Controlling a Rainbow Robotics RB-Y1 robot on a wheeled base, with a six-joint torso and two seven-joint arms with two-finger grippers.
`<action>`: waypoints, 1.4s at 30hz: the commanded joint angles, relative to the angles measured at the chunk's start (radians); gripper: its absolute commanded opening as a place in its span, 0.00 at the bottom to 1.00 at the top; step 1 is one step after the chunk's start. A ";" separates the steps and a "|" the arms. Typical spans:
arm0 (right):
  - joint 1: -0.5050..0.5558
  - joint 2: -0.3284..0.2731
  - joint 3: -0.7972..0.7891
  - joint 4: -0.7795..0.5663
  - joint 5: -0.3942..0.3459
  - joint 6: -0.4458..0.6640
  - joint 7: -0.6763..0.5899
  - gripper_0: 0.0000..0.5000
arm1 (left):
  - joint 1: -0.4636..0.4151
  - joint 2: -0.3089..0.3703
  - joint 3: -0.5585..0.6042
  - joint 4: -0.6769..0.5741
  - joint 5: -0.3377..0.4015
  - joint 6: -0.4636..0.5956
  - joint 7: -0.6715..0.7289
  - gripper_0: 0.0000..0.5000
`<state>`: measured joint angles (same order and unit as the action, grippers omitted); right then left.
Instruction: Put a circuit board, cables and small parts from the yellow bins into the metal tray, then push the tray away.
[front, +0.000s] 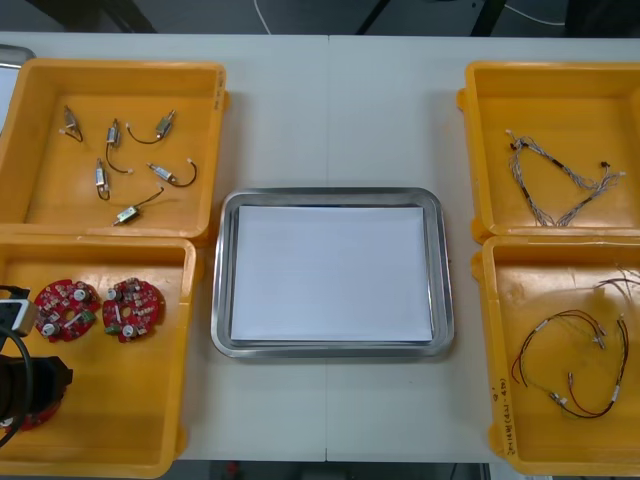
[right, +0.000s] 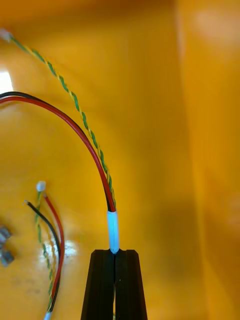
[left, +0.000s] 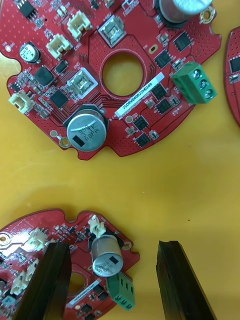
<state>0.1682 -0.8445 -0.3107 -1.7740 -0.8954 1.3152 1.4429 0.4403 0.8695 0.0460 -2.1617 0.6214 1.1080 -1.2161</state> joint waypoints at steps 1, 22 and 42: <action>-0.012 -0.033 -0.100 -0.087 -0.011 0.073 0.065 0.00 | -0.014 0.034 0.020 -0.038 0.011 0.053 -0.085 1.00; -0.050 -0.033 -0.309 -0.427 -0.036 0.576 0.063 0.00 | -0.018 0.034 0.078 -0.102 0.040 0.165 -0.091 1.00; -0.147 -0.035 -0.252 -0.610 -0.119 0.605 0.088 0.00 | -0.080 0.034 0.224 -0.227 0.149 0.438 -0.085 1.00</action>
<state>0.0386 -0.8445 -0.5821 -2.3430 -0.9987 1.9157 1.4953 0.3875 0.8695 0.2200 -2.3388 0.7515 1.5051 -1.2161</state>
